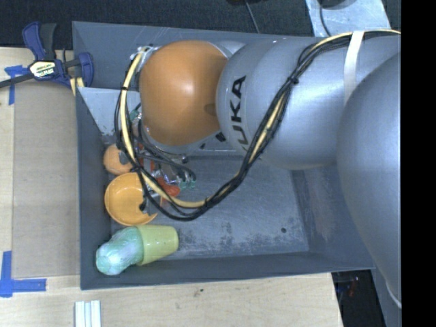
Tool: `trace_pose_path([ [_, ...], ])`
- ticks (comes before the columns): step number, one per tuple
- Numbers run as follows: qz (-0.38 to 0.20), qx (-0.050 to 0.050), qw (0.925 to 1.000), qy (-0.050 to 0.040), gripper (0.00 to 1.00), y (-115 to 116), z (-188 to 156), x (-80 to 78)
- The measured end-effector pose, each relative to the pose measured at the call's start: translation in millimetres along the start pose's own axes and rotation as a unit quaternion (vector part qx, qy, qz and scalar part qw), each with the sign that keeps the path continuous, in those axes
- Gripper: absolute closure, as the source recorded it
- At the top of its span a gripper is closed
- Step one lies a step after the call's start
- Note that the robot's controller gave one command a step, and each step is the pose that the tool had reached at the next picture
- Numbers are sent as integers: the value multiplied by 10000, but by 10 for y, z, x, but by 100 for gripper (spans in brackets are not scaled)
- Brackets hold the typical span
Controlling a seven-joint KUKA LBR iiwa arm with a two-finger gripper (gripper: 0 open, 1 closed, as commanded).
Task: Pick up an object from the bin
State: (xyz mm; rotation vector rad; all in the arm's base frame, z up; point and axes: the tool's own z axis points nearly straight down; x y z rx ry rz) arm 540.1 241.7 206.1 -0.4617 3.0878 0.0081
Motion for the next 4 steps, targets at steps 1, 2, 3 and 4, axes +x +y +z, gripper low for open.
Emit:
trace_pose_path([
  [1, -590, 2, 9982, -39, 0, -367, 1206, -225],
  [2, -542, -7, 9985, -35, 0, -102, 332, -172],
  [3, -709, 1, 9975, -15, 0, -323, 1165, -146],
  [4, -1599, -5, 9870, -136, 100, -310, 1345, -156],
])
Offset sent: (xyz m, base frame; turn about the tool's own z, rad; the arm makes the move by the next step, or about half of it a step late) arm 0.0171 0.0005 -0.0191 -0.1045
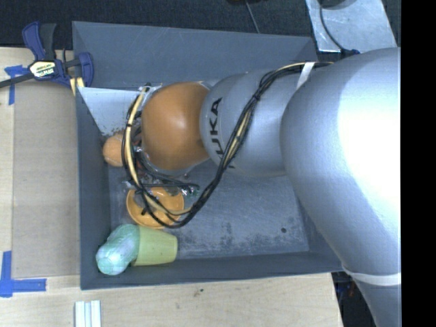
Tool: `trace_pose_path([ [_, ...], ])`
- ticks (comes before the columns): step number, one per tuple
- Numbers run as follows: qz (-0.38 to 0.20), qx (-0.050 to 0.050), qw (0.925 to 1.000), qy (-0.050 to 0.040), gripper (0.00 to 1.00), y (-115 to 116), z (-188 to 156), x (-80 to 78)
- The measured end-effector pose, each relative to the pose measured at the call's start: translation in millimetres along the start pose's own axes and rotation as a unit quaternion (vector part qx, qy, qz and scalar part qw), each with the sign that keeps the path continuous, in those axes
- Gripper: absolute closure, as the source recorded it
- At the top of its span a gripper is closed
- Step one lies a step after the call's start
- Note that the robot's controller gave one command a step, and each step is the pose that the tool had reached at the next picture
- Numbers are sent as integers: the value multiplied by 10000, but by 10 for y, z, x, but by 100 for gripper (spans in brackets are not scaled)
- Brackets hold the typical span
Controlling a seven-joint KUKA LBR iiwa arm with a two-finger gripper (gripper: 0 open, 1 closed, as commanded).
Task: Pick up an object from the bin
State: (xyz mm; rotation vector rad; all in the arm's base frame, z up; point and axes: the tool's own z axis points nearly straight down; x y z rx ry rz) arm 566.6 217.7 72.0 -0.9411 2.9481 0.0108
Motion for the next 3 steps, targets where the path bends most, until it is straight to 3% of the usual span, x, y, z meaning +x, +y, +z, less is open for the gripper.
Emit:
trace_pose_path([
  [1, 5, -1, 10000, 1, 100, -1, 0, 0],
  [2, -39, -6, 10000, 9, 100, -6, -1026, 160],
  [3, 15, -7, 10000, 19, 100, -13, -1327, 173],
])
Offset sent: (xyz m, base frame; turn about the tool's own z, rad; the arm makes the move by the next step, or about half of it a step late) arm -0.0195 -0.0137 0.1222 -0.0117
